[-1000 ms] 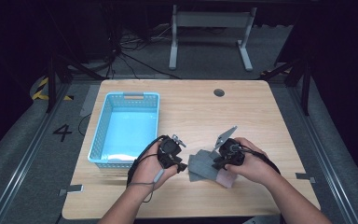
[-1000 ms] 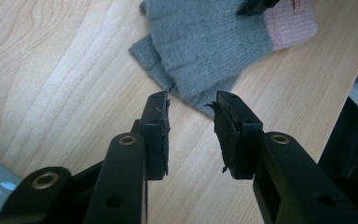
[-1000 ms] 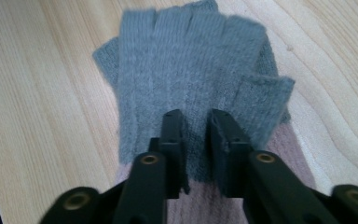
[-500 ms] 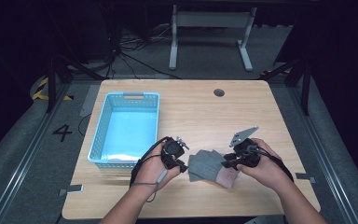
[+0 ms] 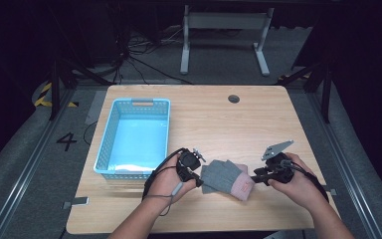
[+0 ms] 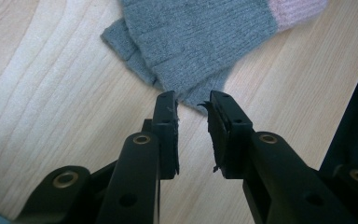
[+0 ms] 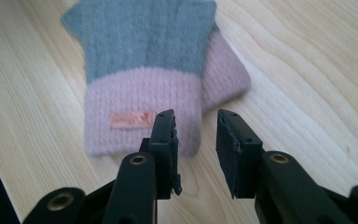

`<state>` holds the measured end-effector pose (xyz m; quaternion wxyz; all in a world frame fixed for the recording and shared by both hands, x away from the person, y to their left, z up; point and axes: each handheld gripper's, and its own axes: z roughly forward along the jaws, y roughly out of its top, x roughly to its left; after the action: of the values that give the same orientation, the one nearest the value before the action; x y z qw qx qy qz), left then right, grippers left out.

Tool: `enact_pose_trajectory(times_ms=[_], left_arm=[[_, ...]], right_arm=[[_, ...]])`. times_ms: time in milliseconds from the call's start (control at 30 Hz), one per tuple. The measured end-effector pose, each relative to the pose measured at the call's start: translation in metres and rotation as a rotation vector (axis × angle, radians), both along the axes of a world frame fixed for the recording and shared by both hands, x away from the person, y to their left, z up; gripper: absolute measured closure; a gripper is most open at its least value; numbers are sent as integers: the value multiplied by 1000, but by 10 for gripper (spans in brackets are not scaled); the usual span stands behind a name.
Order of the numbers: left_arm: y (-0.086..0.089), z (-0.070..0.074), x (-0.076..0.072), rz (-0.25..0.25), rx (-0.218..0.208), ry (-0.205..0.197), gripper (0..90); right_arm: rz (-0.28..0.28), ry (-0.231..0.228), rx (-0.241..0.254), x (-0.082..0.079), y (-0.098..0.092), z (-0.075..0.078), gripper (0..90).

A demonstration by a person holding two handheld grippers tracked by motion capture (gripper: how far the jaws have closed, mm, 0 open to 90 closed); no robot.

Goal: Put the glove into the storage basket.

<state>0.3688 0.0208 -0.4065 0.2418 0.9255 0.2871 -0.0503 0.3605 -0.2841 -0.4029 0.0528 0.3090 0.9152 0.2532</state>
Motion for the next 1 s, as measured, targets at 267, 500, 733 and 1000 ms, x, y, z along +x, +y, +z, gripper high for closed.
enact_pose_trajectory(times_ms=[267, 500, 733, 1000], left_arm=[[-5, -5, 6, -12, 15, 21, 704], [-8, -10, 9, -15, 26, 33, 685], [-12, -15, 10, -40, 41, 36, 683], [-15, -21, 12, -32, 42, 8, 652]], right_arm=[[0, 37, -53, -2, -10, -9, 696], [26, 66, -72, -6, -9, -17, 683], [50, 64, -64, -5, -2, -24, 673], [60, 66, -51, -5, -2, -25, 672]])
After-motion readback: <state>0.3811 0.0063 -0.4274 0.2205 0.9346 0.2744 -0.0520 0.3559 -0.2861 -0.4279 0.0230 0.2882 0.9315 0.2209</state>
